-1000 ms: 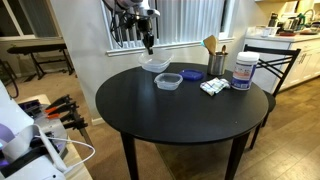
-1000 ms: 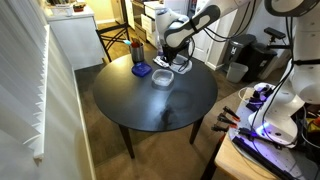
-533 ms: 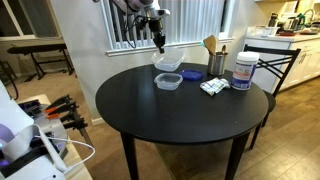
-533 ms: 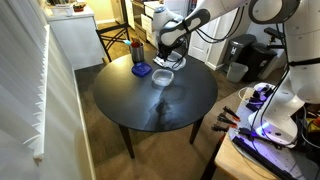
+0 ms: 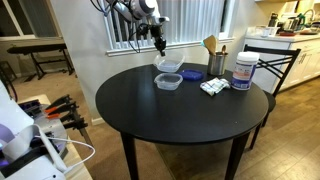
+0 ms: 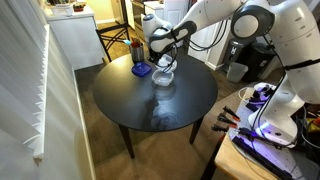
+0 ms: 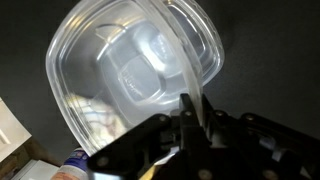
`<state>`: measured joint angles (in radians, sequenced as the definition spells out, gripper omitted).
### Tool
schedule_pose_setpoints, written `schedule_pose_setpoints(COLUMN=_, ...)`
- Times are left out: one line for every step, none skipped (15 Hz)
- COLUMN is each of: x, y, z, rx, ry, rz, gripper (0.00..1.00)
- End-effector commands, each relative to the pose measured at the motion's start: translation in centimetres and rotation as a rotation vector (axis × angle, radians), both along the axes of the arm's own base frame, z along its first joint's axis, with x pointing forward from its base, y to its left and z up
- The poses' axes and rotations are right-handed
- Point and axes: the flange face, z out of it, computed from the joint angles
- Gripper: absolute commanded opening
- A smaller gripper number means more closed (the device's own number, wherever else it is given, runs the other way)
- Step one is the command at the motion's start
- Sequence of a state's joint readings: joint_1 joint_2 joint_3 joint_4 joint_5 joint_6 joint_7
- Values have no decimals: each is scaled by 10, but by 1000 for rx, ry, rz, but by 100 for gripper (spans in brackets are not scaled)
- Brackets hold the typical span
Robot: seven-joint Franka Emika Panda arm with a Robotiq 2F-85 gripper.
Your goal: Stack up the two lunchboxes on the table
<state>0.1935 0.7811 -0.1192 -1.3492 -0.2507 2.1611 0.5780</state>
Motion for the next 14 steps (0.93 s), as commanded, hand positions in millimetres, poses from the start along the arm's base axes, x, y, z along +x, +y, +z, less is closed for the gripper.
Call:
schedule_pose_setpoints(x=11, y=5, z=-13, rx=-11, ry=32, rz=23, gripper=2)
schedule_pose_setpoints(x=12, y=5, z=-18, rx=-14, ry=47, rz=19, gripper=17)
schedule_pose_setpoints(x=13, y=5, z=-23, rx=-22, ry=50, rz=22, gripper=35)
schedule_pose_setpoints(x=14, y=5, z=-27, rx=-25, ry=53, rz=19, gripper=41)
schedule_pose_setpoints(x=15, y=4, z=-30, rx=-22, ry=57, rz=17, gripper=47)
schedule_pose_setpoints(x=16, y=4, z=-33, rx=-22, ry=57, rz=16, gripper=52)
schedule_pose_setpoints(x=17, y=4, z=-35, rx=-22, ry=58, rz=16, gripper=59)
schedule_pose_setpoints(x=18, y=4, z=-37, rx=-23, ry=59, rz=17, gripper=65)
schedule_pose_setpoints(x=19, y=5, z=-38, rx=-23, ry=57, rz=18, gripper=71)
schedule_pose_setpoints(x=19, y=6, z=-38, rx=-23, ry=56, rz=19, gripper=78)
schedule_pose_setpoints(x=19, y=7, z=-38, rx=-22, ry=54, rz=21, gripper=84)
schedule_pose_setpoints(x=18, y=9, z=-37, rx=-19, ry=54, rz=22, gripper=91)
schedule_pose_setpoints(x=16, y=12, z=-33, rx=-23, ry=50, rz=23, gripper=97)
schedule_pose_setpoints(x=12, y=17, z=-29, rx=-26, ry=45, rz=30, gripper=99)
